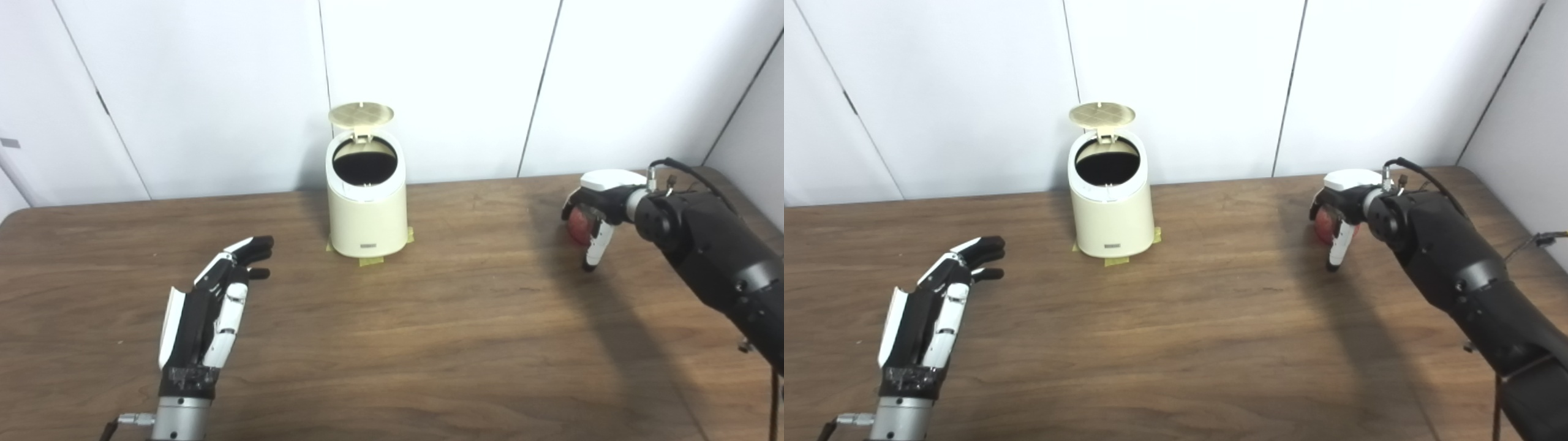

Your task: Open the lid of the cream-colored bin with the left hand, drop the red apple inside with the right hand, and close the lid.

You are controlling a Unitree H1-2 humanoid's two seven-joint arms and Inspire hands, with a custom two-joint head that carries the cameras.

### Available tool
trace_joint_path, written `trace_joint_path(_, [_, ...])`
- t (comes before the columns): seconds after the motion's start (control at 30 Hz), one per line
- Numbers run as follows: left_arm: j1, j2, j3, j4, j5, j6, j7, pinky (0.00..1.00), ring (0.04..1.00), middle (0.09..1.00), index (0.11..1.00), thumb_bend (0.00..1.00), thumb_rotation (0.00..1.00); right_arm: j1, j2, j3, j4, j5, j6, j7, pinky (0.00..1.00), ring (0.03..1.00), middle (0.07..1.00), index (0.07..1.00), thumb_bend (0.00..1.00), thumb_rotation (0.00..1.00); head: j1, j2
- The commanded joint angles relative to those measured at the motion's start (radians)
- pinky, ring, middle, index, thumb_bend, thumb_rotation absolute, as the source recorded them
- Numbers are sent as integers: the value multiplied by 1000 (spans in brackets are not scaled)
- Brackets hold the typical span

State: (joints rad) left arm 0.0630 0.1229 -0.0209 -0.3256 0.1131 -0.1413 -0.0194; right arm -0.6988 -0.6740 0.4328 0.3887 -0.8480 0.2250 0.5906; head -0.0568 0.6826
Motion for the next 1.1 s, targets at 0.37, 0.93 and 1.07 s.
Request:
trace_joint_path(0.37, [-4, -6, -1, -38, -13, -8, -5, 706, 795, 803, 773, 226, 836, -13, 0, -4, 58, -155, -8, -349, 362, 415, 517, 498, 525, 1, -4, 0])
trace_joint_path(0.93, [-7, -6, -2, -24, -4, -24, -1, 702, 796, 802, 770, 231, 823, 5, -18, -46, -236, -150, -58, -241, 311, 386, 480, 508, 519, 0, -5, -1])
trace_joint_path(1.07, [-8, -9, -5, -20, 14, -20, 5, 690, 792, 800, 767, 237, 818, 42, 4, -130, -416, -43, -62, -216, 312, 406, 479, 501, 521, 0, -6, -5])
